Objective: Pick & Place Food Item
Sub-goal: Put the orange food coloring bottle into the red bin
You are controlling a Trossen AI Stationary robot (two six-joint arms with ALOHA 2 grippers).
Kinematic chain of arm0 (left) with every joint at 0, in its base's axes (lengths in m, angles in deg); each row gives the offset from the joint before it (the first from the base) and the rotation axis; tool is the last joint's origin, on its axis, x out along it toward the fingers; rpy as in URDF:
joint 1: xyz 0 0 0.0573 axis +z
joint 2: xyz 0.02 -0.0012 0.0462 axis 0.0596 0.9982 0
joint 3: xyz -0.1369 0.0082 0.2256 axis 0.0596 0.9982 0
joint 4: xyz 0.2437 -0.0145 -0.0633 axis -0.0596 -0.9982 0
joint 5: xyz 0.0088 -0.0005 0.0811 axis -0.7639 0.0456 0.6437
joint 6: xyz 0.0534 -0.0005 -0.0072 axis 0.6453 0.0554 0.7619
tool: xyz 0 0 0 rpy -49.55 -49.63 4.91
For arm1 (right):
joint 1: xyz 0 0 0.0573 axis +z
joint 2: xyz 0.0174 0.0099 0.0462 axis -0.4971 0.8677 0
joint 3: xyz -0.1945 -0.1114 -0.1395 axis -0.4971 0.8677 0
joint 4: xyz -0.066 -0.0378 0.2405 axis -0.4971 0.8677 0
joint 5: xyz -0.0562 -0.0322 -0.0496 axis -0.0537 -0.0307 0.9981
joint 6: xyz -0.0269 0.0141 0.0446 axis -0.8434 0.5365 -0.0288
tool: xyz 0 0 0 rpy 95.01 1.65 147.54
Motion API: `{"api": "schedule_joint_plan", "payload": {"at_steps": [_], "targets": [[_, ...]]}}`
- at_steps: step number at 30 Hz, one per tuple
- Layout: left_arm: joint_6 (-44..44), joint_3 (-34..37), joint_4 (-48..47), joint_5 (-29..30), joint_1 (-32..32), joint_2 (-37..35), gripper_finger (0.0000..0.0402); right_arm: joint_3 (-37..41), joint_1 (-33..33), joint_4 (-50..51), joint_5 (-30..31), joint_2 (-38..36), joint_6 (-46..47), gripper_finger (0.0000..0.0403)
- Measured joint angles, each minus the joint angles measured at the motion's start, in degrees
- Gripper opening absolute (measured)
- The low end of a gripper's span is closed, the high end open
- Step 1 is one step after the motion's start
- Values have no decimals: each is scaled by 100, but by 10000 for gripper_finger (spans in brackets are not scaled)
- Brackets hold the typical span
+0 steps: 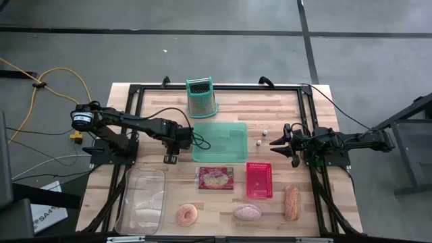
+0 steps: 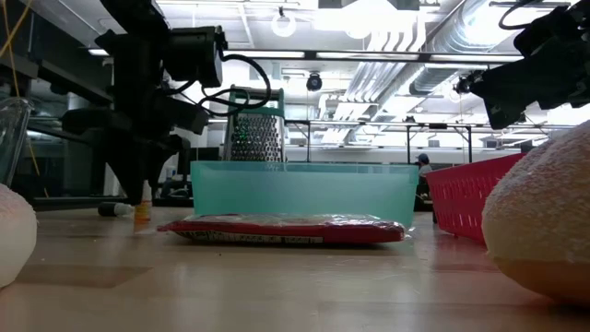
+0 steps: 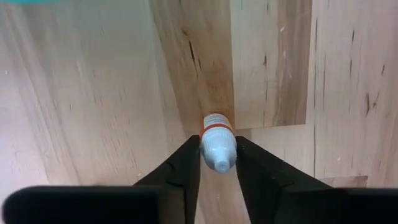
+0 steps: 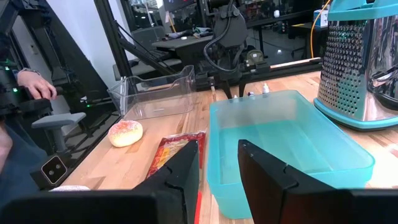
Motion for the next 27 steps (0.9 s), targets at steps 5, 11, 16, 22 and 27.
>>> {"api": "schedule_joint_plan", "payload": {"at_steps": [5,11,16,22,27], "targets": [[-1,-7,0,0,0,0,69,2,-2,0,1,0,0,100],[-2,-7,0,-59,0,0,66,1,-1,0,0,-1,0,100],[-7,-7,0,-73,-2,0,65,1,-2,0,0,0,0,100],[-10,-7,-29,-76,-2,-74,64,2,-2,0,1,0,0,100],[-72,-7,-87,-76,-2,-394,64,0,-1,0,-1,-1,0,100]]}}
